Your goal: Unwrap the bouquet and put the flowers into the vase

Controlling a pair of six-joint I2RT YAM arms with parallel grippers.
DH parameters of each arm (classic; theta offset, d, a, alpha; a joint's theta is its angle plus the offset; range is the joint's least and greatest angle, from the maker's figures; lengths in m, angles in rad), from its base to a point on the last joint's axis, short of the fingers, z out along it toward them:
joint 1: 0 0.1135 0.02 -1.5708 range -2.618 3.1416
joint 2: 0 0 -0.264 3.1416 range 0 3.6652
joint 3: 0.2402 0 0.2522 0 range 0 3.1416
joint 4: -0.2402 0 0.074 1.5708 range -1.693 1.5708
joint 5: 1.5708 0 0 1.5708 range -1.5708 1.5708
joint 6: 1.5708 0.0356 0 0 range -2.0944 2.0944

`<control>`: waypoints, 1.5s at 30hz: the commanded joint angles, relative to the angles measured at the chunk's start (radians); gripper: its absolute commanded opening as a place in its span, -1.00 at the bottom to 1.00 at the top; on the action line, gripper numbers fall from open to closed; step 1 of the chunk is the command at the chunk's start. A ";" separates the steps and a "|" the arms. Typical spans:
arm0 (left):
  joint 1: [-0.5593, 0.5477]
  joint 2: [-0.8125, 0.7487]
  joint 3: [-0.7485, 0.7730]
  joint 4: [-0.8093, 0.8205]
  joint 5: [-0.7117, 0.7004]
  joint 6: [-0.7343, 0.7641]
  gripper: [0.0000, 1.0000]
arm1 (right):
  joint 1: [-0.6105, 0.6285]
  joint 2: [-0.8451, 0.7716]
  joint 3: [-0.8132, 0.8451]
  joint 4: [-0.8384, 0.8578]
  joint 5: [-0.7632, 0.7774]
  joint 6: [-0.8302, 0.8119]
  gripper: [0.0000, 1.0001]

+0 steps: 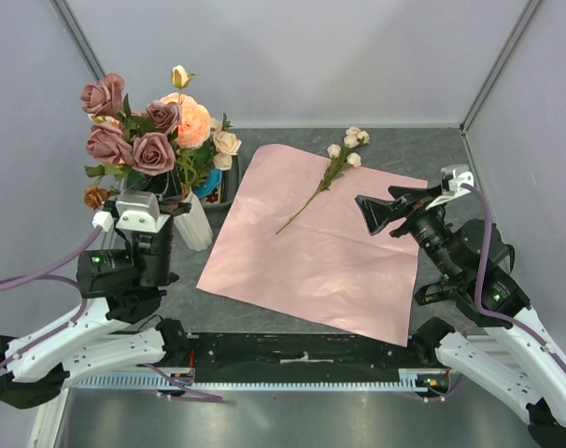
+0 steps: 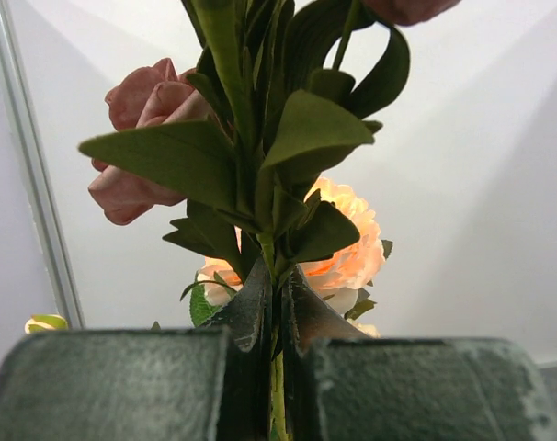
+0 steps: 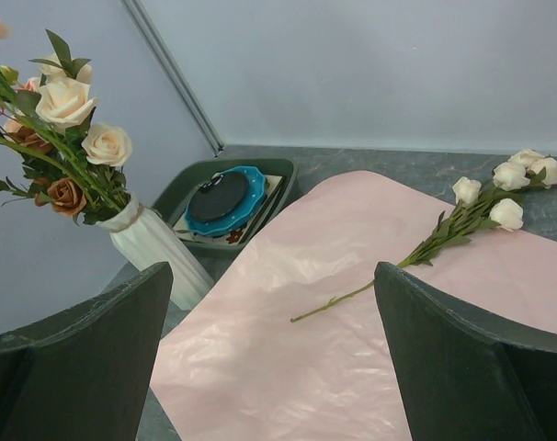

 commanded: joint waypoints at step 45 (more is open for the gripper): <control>0.359 0.074 -0.299 0.051 -0.406 -0.452 -0.95 | 0.002 0.349 0.015 -0.099 -0.095 0.151 0.96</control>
